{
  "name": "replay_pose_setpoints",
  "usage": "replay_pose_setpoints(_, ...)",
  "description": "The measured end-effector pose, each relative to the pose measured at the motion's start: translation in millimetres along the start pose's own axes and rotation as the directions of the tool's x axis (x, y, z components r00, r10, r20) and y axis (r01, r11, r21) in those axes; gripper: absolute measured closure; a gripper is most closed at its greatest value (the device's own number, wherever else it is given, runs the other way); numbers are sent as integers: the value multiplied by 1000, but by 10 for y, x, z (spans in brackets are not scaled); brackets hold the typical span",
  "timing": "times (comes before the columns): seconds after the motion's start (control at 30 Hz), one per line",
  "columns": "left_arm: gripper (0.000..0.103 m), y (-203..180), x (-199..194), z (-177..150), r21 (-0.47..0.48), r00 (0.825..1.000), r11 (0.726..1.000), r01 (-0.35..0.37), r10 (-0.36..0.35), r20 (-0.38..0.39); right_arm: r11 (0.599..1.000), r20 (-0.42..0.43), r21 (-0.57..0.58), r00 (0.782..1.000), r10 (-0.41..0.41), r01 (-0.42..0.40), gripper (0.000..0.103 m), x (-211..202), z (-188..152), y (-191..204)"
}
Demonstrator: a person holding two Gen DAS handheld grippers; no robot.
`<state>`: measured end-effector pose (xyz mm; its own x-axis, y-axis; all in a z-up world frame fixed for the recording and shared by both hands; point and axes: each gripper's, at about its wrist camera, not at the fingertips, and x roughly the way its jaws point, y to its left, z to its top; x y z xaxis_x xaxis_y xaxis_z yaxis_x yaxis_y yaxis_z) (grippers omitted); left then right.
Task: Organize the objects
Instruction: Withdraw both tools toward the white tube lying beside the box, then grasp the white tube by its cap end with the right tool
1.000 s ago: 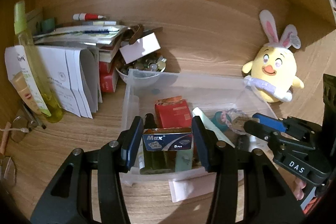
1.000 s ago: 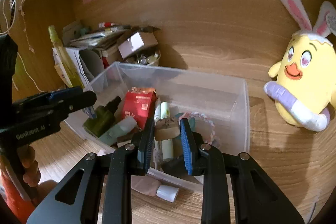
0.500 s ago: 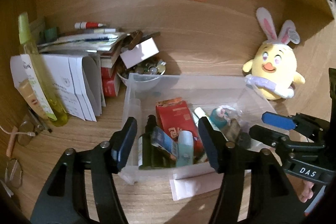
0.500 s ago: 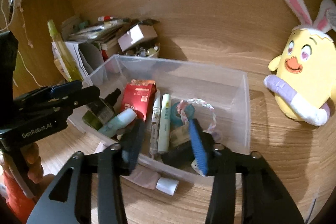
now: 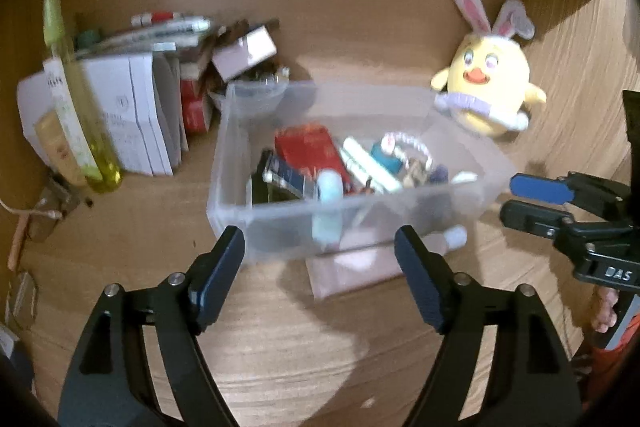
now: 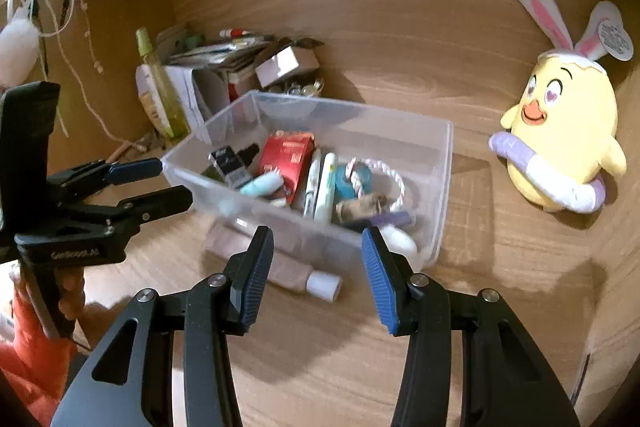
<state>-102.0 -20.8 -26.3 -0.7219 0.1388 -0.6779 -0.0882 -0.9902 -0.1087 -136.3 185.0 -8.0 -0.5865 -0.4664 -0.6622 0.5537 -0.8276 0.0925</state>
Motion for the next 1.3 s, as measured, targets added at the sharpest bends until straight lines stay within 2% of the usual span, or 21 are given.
replay_pose_setpoints(0.13, 26, 11, 227, -74, -25, 995, 999, 26, -28, -94, 999, -60, 31, 998, 28, -26, 60, 155, -173, -18)
replay_pose_setpoints(0.23, 26, -37, 374, -107, -36, 987, 998, 56, -60, -146, 999, -125, 48, 992, 15, -9, 60, 385, -259, -50)
replay_pose_setpoints(0.37, 26, -120, 485, -118, -9, 985, 999, 42, -43, -168, 999, -142, 51, 990, 16, -9, 60, 509, -286, -74)
replay_pose_setpoints(0.5, 26, -148, 599, -118, -16, 976, 998, 67, -69, -206, 999, -143, 45, 990, 12, -6, 60, 569, -258, -88)
replay_pose_setpoints(0.6, 25, -178, 599, -111, -12, 976, 997, 76, -77, -202, 999, -150, 35, 989, 14, -9, 60, 629, -239, -81)
replay_pose_setpoints(0.7, 25, -225, 556, -131, 12, 979, 997, 71, -68, -192, 997, -168, 32, 983, 68, -64, 59, 665, -258, -41)
replay_pose_setpoints(0.8, 25, -227, 521, -162, 19, 978, 997, 70, -65, -196, 998, -174, 6, 983, 63, -63, 58, 650, -289, 29)
replay_pose_setpoints(0.87, 25, -212, 474, -201, 22, 977, 997, 77, -71, -199, 996, -184, 3, 979, 88, -89, 58, 623, -316, 42)
replay_pose_setpoints(0.97, 25, -162, 368, -273, 12, 976, 995, 97, -93, -199, 987, -215, -12, 965, 151, -157, 58, 566, -371, 93)
replay_pose_setpoints(1.03, 25, -135, 303, -314, 7, 976, 995, 97, -94, -195, 983, -240, -43, 957, 166, -181, 57, 533, -412, 153)
replay_pose_setpoints(1.1, 25, -99, 230, -338, 12, 983, 998, 62, -59, -176, 984, -245, -77, 959, 140, -163, 54, 515, -436, 208)
replay_pose_setpoints(1.17, 25, -38, 147, -356, 9, 988, 999, 37, -36, -151, 986, -234, -109, 967, 101, -129, 44, 515, -433, 273)
replay_pose_setpoints(1.23, 25, 2, 109, -351, -5, 990, 1000, 25, -25, -136, 984, -221, -136, 972, 79, -111, 37, 529, -410, 337)
replay_pose_setpoints(1.3, 25, 62, 69, -361, -16, 992, 1000, 15, -17, -122, 982, -210, -163, 976, 58, -93, 36, 548, -381, 389)
